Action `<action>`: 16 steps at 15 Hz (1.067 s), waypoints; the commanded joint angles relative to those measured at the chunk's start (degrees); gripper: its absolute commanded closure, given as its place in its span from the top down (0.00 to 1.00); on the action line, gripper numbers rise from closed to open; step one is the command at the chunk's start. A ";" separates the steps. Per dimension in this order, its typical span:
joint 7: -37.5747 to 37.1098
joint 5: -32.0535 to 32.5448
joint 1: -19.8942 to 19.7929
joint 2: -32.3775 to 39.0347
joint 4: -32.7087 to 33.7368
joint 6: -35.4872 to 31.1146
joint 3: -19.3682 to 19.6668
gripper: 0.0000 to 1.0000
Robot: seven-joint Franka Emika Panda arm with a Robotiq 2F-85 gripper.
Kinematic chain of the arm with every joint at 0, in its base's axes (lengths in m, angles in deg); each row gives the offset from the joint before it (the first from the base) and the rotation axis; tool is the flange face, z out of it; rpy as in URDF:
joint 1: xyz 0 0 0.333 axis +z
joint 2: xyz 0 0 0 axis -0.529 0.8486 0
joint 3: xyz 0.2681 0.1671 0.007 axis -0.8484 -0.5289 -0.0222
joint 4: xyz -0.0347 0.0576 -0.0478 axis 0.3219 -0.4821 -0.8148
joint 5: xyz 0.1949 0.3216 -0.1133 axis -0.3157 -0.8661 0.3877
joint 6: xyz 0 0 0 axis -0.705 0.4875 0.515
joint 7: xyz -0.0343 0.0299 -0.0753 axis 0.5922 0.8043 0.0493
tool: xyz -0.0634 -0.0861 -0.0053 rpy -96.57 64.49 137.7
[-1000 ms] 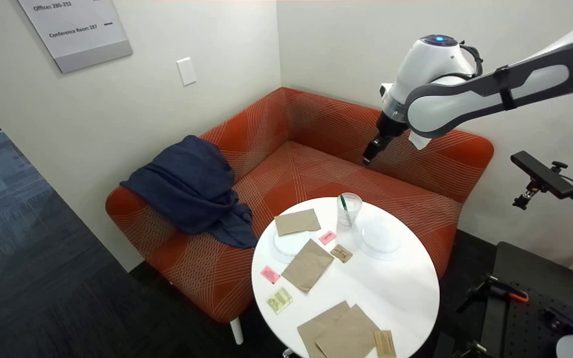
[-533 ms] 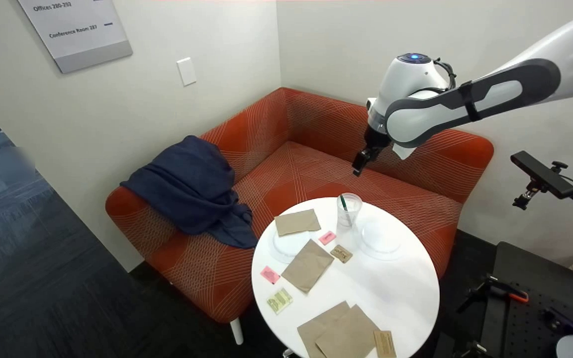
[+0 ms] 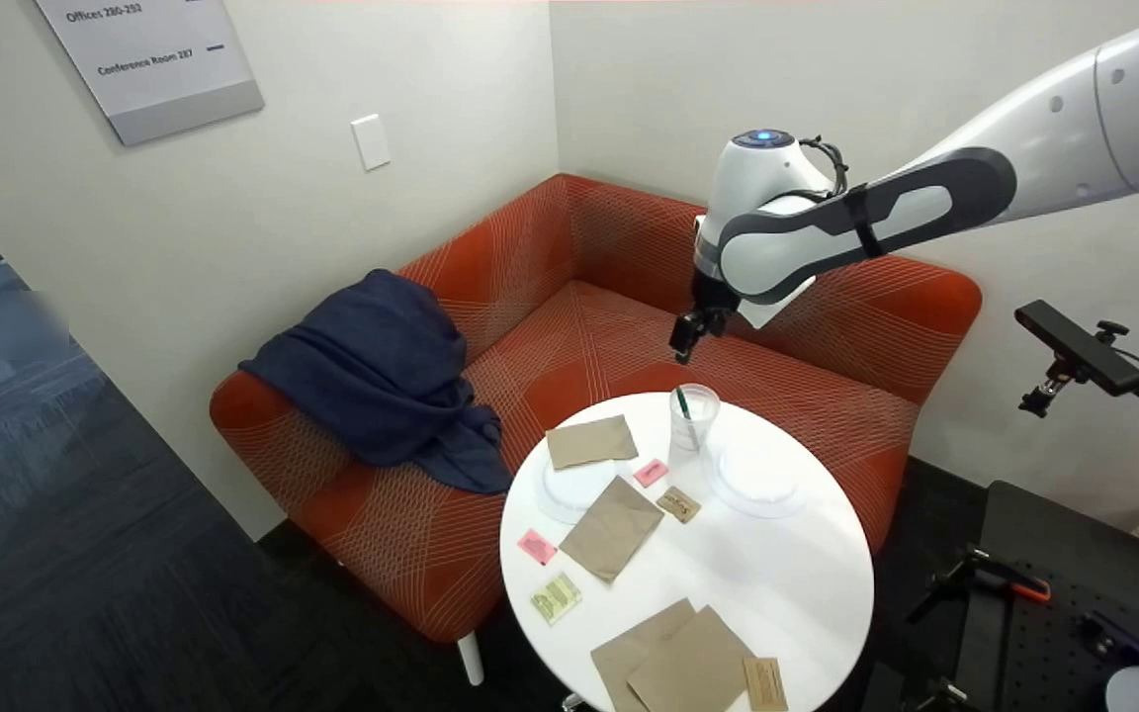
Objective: Take the pen out of the cup and put it on the table
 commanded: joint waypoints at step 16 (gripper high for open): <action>-2.38 0.86 0.59 3.25 -0.73 -3.45 -0.70 1.00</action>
